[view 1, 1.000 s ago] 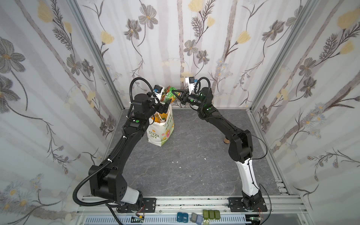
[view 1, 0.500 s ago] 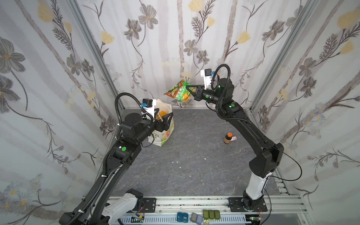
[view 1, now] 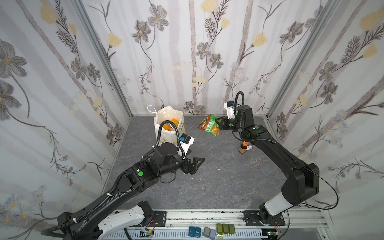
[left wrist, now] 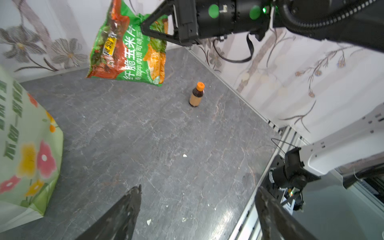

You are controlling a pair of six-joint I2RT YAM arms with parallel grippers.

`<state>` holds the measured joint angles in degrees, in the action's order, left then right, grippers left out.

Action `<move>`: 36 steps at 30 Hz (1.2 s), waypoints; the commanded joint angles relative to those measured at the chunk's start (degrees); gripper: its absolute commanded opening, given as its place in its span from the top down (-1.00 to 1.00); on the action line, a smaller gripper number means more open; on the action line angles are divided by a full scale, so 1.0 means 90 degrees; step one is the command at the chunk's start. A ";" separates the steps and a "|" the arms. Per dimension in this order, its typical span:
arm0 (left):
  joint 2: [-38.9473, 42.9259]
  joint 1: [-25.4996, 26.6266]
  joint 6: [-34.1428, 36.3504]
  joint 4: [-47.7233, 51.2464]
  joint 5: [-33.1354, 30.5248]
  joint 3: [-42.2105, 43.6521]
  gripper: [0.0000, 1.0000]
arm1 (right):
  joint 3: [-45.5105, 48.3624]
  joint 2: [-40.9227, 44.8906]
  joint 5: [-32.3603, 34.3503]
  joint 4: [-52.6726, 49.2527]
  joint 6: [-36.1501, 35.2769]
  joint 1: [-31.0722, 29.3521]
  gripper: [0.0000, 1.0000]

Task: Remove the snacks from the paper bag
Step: 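Lower the green packet onto the table beside the bag and open the right gripper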

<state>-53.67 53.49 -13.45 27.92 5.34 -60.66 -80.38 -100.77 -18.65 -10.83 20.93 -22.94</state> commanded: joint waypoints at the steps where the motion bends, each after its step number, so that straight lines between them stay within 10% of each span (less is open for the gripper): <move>1: 0.0015 0.0213 0.0108 0.0284 -0.0457 0.0120 -0.78 | 0.0214 -0.0251 -0.0015 0.0099 0.0069 0.0037 1.00; 26: 0.0074 0.0150 -0.0531 0.0777 -0.1189 0.0209 -0.80 | 0.0504 -0.2423 -0.0251 0.0149 0.0011 -0.0134 0.65; 36: 0.0075 0.0111 -0.0387 0.0784 -0.1375 0.0174 -0.81 | 0.0165 -0.2160 0.0559 -0.0545 -0.0533 -0.0205 0.01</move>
<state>-52.88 54.70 -16.91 34.92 -5.48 -58.39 -77.71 -121.91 -16.75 -13.76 19.07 -24.64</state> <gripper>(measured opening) 0.908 0.480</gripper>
